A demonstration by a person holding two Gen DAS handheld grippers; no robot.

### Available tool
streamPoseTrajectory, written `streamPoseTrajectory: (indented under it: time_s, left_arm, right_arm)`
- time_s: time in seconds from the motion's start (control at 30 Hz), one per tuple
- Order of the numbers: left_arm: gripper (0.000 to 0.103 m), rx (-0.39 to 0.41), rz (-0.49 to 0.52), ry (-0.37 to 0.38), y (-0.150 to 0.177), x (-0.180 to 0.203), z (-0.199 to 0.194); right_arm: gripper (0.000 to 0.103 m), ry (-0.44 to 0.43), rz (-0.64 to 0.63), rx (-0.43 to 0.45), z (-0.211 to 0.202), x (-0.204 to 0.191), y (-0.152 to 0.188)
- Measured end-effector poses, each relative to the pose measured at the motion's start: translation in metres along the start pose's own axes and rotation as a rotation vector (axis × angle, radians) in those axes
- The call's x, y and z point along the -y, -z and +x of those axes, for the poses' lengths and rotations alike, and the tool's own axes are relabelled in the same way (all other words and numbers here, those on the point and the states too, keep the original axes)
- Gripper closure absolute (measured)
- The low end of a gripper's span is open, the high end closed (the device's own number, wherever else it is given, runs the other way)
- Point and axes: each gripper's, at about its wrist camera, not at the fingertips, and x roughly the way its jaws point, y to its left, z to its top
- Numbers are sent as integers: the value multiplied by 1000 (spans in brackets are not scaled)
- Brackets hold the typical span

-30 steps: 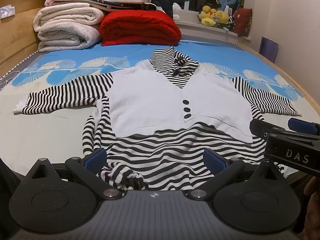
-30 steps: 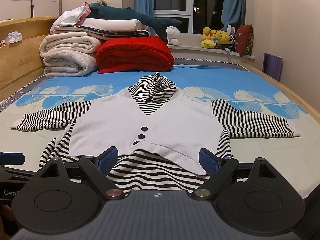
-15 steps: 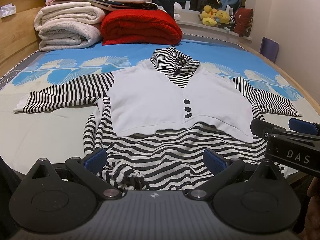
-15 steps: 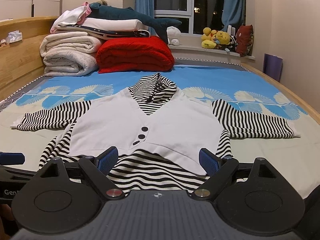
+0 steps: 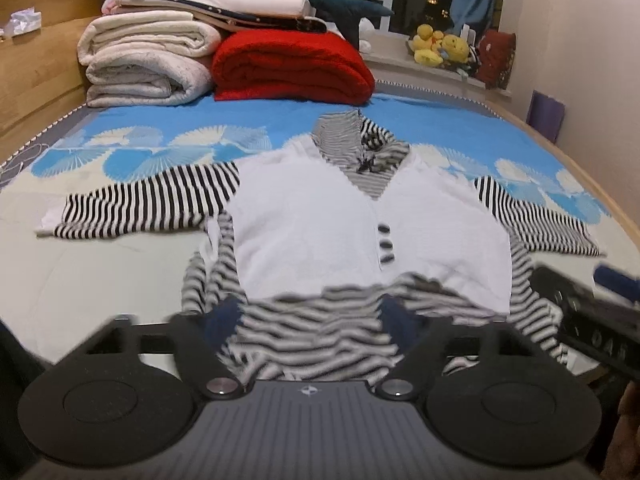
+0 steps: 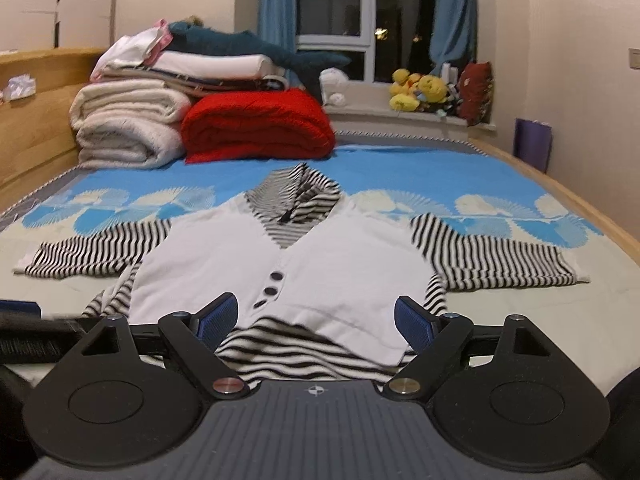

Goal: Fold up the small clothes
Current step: 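Grasp the striped sleeve cuff with the left gripper and lift it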

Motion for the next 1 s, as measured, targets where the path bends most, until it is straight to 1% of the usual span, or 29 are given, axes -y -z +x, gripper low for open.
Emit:
streamPoseTrajectory:
  time_s: [0.07,0.13,0.2,0.23,0.27,0.3,0.33,0.4,0.47,0.5,0.57,0.63,0.73,0.8,0.87,0.9,0.93,1.0]
  left_arm:
    - [39,47,-28,20,-19,-12,-3]
    - [44,93,-63,56,-42,-28,-3]
    - [50,120,-80,80,-67,-46,6]
    - [55,139,-89,90,-81,-56,11]
    - [62,143,-74,86,-94,-65,20]
    - [65,150,-60,88,-109,-75,30]
    - [70,142,-38,74,-123,-85,42]
    - [71,85,-7,29,-143,-103,74]
    - [71,65,3,-23,-161,-126,101]
    - [71,31,8,-58,-162,-136,120]
    - [71,-11,-24,-112,-166,-165,149]
    - [71,-51,-82,-174,-166,-197,174]
    - [70,-125,-163,-242,-159,-243,202]
    - [70,-173,-234,-275,-156,-271,210]
    - [68,-200,-318,-283,-154,-298,215]
    - [68,-193,-331,-298,-155,-307,208]
    - [67,-208,-354,-311,-151,-316,212]
    - [61,-241,-406,-330,-143,-333,218]
  right_arm:
    - [17,17,20,26,-1,5,-2]
    - [17,30,39,57,-4,9,-5]
    - [17,42,47,76,-5,14,-10]
    - [17,46,54,81,-6,18,-14]
    - [17,46,61,86,-7,21,-20]
    - [17,45,62,87,-6,24,-27]
    - [17,45,55,79,-4,27,-37]
    - [17,46,12,38,8,27,-57]
    - [18,47,-37,-26,28,24,-78]
    - [18,56,-51,-49,40,22,-90]
    - [18,66,-64,-80,63,20,-111]
    - [18,95,-69,-111,89,17,-129]
    - [18,101,-35,-140,124,18,-154]
    - [18,105,-21,-153,145,18,-167]
    - [18,100,-7,-164,167,17,-176]
    - [18,96,-2,-171,176,18,-179]
    - [18,92,1,-175,186,18,-181]
    - [18,86,-3,-180,203,17,-185]
